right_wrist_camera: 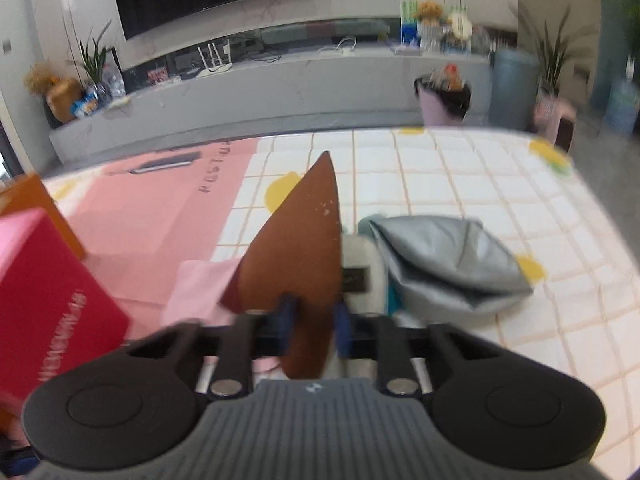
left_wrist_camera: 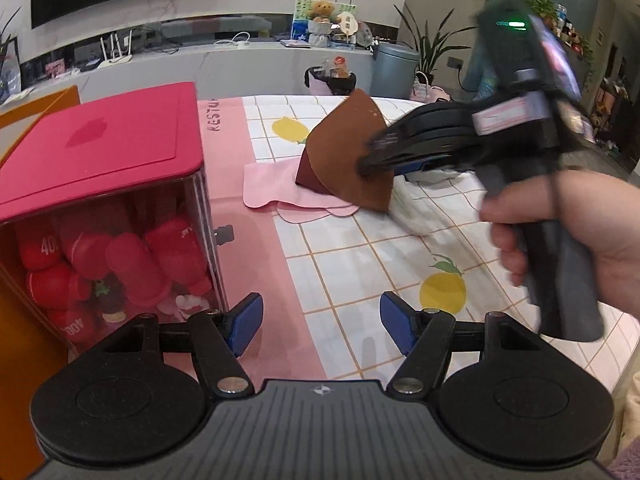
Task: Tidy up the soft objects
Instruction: 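Lower the right tool onto the brown felt cloth and close on it, then lift the brown cloth with the right tool while the left tool moves toward the white plush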
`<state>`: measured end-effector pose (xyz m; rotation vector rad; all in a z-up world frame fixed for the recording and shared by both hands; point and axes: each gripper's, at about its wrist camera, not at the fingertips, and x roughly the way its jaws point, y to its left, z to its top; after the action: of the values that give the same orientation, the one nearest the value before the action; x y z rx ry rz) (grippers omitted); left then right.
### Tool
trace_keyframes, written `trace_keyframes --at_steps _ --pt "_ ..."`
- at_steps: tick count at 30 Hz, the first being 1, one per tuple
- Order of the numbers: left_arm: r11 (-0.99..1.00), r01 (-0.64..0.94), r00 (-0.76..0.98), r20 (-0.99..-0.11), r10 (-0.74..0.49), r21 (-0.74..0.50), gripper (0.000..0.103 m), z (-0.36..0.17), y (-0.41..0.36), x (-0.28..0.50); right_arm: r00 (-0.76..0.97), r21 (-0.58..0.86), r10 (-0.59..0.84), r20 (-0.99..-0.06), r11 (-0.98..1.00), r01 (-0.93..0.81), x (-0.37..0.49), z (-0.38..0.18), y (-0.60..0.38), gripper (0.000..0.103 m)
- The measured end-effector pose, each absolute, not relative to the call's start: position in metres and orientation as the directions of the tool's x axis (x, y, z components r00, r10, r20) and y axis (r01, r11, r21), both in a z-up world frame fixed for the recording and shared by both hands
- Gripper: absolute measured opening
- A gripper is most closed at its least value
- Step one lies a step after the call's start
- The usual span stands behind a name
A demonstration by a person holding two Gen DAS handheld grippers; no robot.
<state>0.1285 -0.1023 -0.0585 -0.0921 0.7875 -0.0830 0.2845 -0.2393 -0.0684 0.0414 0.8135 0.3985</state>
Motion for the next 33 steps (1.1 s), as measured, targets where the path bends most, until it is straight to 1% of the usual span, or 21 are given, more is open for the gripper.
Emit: trace_keyframes --at_steps 2,3,4,7,9,10,12,13,14,20,24,25,26,28,29,33 --pt "0.993 0.044 0.706 -0.700 -0.108 -0.109 0.079 -0.056 -0.101 0.124 0.570 0.248 0.381 -0.728 0.921 -0.299 0.277 -0.062 -0.250 0.004" --pt "0.993 0.042 0.711 -0.696 -0.105 -0.107 0.079 -0.054 -0.100 0.121 0.561 0.253 0.381 -0.735 0.921 -0.295 0.271 -0.058 -0.254 0.003" --pt "0.994 0.040 0.712 -0.694 -0.102 -0.105 0.079 -0.053 -0.099 0.122 0.557 0.239 0.379 -0.739 0.921 -0.309 0.263 -0.054 -0.258 0.001" --pt "0.993 0.034 0.708 -0.699 -0.102 -0.111 0.079 -0.050 -0.097 0.119 0.556 0.147 0.325 -0.765 0.929 -0.341 0.240 -0.042 -0.263 0.001" --pt "0.993 0.027 0.707 -0.700 -0.103 -0.119 0.079 -0.048 -0.094 0.117 0.565 0.146 0.332 -0.756 0.926 -0.349 0.227 -0.037 -0.272 0.001" --pt "0.992 0.024 0.706 -0.701 -0.102 -0.121 0.079 -0.047 -0.093 0.117 0.579 0.161 0.336 -0.743 0.929 -0.333 0.223 -0.037 -0.276 0.004" --pt "0.991 0.016 0.703 -0.704 -0.103 -0.130 0.079 -0.045 -0.091 0.117 0.597 0.202 0.335 -0.729 0.939 -0.279 0.227 -0.039 -0.283 0.015" --pt "0.991 0.014 0.700 -0.707 -0.106 -0.135 0.079 -0.045 -0.090 0.117 0.605 0.231 0.343 -0.719 0.938 -0.258 0.231 -0.041 -0.284 0.034" --pt "0.990 0.012 0.697 -0.709 -0.109 -0.141 0.079 -0.044 -0.088 0.118 0.611 0.258 0.358 -0.706 0.934 -0.249 0.237 -0.042 -0.284 0.043" --pt "0.987 0.012 0.691 -0.712 -0.125 -0.162 0.079 -0.047 -0.081 0.120 0.631 0.299 0.379 -0.677 0.925 -0.235 0.269 -0.057 -0.265 0.042" --pt "0.983 0.019 0.675 -0.723 -0.145 -0.180 0.079 -0.051 -0.079 0.122 0.639 0.307 0.401 -0.656 0.916 -0.259 0.281 -0.066 -0.254 0.042" --pt "0.984 0.020 0.674 -0.725 -0.145 -0.179 0.079 -0.052 -0.080 0.123 0.646 0.307 0.411 -0.644 0.912 -0.273 0.282 -0.067 -0.252 0.039" --pt "0.984 0.020 0.673 -0.725 -0.145 -0.178 0.079 -0.053 -0.080 0.123 0.653 0.309 0.426 -0.626 0.904 -0.294 0.281 -0.067 -0.251 0.026" --pt "0.984 0.017 0.671 -0.727 -0.143 -0.178 0.079 -0.055 -0.080 0.124 0.645 0.308 0.454 -0.614 0.891 -0.334 0.279 -0.066 -0.250 0.006" --pt "0.984 0.015 0.670 -0.729 -0.143 -0.180 0.079 -0.055 -0.081 0.124 0.629 0.314 0.469 -0.620 0.883 -0.348 0.279 -0.066 -0.250 0.002" --pt "0.983 0.017 0.673 -0.725 -0.144 -0.180 0.079 -0.053 -0.082 0.122 0.612 0.322 0.489 -0.622 0.872 -0.369 0.261 -0.053 -0.256 0.001"
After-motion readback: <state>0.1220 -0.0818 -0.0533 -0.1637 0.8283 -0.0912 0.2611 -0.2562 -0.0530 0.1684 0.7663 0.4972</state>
